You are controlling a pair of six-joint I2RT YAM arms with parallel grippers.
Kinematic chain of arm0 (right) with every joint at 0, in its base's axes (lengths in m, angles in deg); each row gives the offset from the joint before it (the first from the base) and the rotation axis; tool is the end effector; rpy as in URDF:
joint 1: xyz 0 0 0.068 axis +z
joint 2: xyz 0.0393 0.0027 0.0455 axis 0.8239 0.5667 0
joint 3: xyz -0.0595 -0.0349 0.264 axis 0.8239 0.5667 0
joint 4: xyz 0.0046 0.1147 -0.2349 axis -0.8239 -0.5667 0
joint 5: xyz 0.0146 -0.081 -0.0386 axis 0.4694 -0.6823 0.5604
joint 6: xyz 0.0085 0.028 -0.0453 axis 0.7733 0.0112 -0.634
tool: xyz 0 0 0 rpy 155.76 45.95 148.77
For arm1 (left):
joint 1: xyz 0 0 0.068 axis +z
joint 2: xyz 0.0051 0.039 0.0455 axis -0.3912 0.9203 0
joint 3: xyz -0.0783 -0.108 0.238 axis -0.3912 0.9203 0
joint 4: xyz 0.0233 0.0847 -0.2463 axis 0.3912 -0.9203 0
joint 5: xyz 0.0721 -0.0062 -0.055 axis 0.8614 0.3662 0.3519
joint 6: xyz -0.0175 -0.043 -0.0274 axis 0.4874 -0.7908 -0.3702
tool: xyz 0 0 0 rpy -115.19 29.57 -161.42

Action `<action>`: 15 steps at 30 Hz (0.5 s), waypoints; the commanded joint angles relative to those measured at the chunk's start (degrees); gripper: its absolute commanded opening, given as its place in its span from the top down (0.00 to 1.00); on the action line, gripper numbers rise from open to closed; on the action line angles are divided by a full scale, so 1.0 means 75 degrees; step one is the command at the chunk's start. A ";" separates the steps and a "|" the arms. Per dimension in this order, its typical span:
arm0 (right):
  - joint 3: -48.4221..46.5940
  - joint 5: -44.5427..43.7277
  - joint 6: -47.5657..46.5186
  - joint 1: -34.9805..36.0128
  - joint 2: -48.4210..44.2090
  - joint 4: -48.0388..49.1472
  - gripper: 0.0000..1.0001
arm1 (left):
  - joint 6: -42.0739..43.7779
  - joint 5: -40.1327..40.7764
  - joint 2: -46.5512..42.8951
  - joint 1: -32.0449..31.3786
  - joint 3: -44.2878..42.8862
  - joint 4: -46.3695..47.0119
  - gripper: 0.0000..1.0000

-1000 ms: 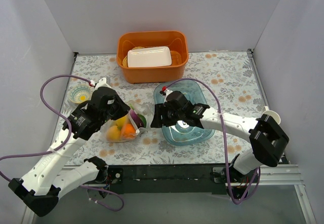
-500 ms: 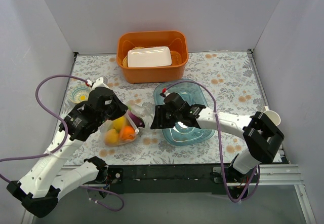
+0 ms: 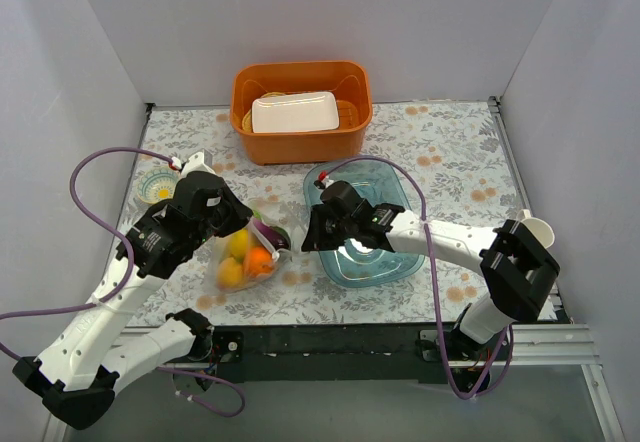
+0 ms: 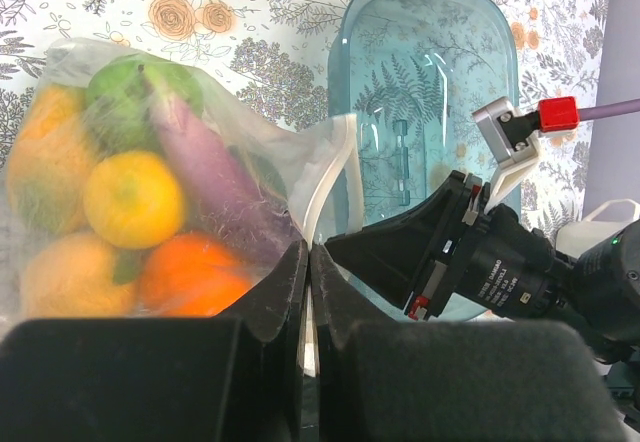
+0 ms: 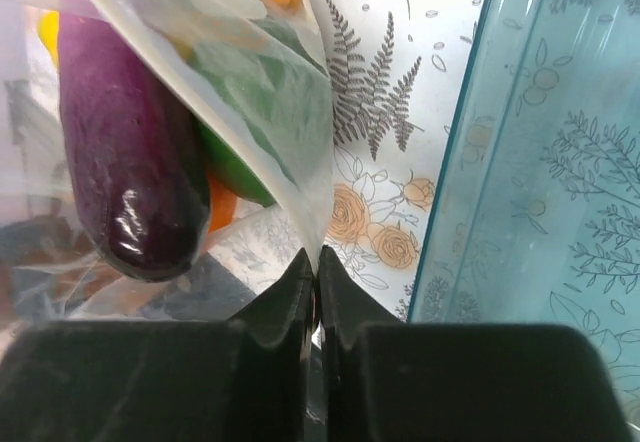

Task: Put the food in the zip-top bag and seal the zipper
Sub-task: Adjust the zipper food storage bag at the center of the board.

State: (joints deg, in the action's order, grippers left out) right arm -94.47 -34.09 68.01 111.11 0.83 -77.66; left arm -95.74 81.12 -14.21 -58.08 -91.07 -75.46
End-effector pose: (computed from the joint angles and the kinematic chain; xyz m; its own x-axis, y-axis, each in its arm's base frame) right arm 0.1906 0.2852 0.2305 -0.8752 -0.0101 -0.4836 -0.3392 0.7255 0.5988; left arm 0.1341 -0.0832 0.3646 -0.4352 -0.8747 -0.2132 -0.4918 0.4293 -0.7575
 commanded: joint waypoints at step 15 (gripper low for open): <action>-0.1770 -0.0044 -0.1343 0.0058 -0.0260 0.0142 0.99 | 0.0345 -0.1909 0.0698 -0.0026 0.0430 0.1167 1.00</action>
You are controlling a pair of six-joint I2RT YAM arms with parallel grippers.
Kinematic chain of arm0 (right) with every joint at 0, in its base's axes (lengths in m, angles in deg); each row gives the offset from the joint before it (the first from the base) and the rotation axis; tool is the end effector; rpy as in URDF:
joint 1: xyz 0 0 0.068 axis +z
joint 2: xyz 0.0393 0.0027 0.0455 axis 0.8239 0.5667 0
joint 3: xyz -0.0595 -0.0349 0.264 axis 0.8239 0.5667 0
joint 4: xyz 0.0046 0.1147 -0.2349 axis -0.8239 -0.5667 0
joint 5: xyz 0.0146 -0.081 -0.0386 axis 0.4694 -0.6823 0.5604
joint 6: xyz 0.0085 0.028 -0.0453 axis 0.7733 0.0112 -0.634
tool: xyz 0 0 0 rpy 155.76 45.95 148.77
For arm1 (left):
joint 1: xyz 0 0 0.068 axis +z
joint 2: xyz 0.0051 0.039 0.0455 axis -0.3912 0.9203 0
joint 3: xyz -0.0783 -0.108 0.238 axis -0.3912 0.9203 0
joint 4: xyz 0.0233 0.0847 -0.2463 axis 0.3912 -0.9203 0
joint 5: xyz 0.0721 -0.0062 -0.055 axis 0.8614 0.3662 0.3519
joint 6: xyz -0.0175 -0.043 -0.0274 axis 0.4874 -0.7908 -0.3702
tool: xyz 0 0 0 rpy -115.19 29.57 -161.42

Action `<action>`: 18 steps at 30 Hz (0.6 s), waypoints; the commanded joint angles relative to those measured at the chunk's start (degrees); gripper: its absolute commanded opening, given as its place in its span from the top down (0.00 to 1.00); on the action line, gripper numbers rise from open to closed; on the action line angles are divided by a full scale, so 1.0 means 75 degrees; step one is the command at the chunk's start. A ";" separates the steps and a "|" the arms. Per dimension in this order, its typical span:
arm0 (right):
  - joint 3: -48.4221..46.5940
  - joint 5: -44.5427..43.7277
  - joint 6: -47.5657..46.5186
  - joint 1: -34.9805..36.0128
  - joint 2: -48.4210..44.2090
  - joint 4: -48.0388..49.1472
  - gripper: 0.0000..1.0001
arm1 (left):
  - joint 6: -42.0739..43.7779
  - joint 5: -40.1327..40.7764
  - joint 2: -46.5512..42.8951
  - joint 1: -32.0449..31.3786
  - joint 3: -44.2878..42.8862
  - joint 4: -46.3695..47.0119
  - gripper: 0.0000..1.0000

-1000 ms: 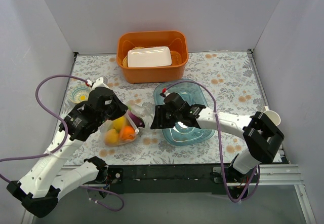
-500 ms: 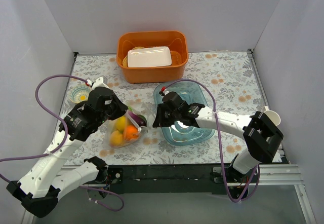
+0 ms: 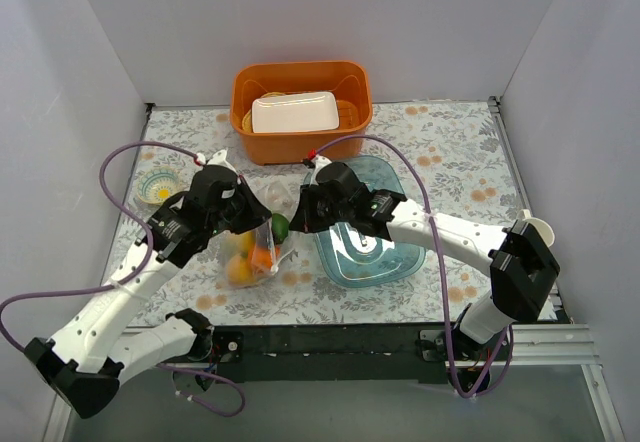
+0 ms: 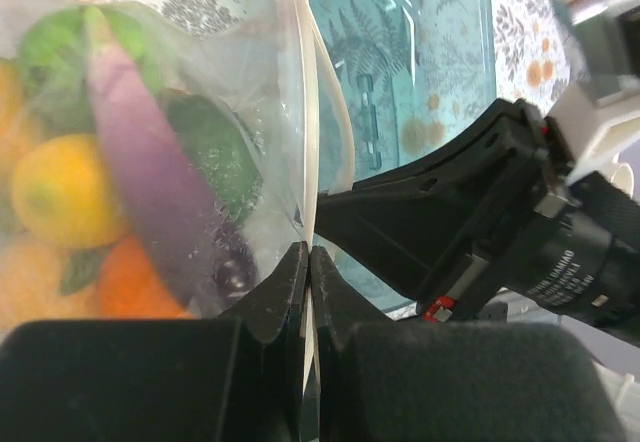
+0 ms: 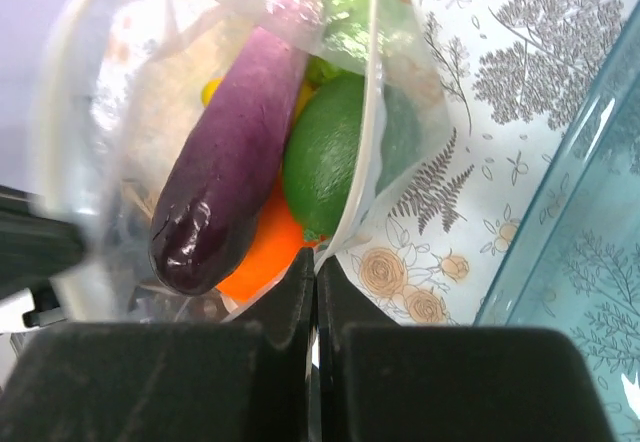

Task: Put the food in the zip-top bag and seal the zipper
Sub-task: Adjust the zipper food storage bag at the center of the board.

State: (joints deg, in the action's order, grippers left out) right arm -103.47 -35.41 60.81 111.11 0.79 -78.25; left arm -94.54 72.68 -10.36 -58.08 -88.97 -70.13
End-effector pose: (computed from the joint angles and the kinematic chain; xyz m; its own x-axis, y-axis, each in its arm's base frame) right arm 0.2017 0.3000 0.2823 -0.7706 -0.0178 -0.6371 -0.4854 0.6642 0.5685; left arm 0.1515 -0.1017 0.3503 -0.5526 -0.8221 -0.1373 -0.4795 0.4483 -0.7544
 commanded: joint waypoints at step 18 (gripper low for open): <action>-0.1004 -0.0584 0.0131 0.0047 -0.0360 -0.0377 0.99 | 0.0220 -0.1477 0.0492 -0.0026 0.0479 0.1008 0.68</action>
State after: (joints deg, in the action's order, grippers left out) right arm -108.10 -36.61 60.44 111.11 0.77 -80.63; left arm -93.18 62.08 -4.96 -58.08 -85.50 -62.96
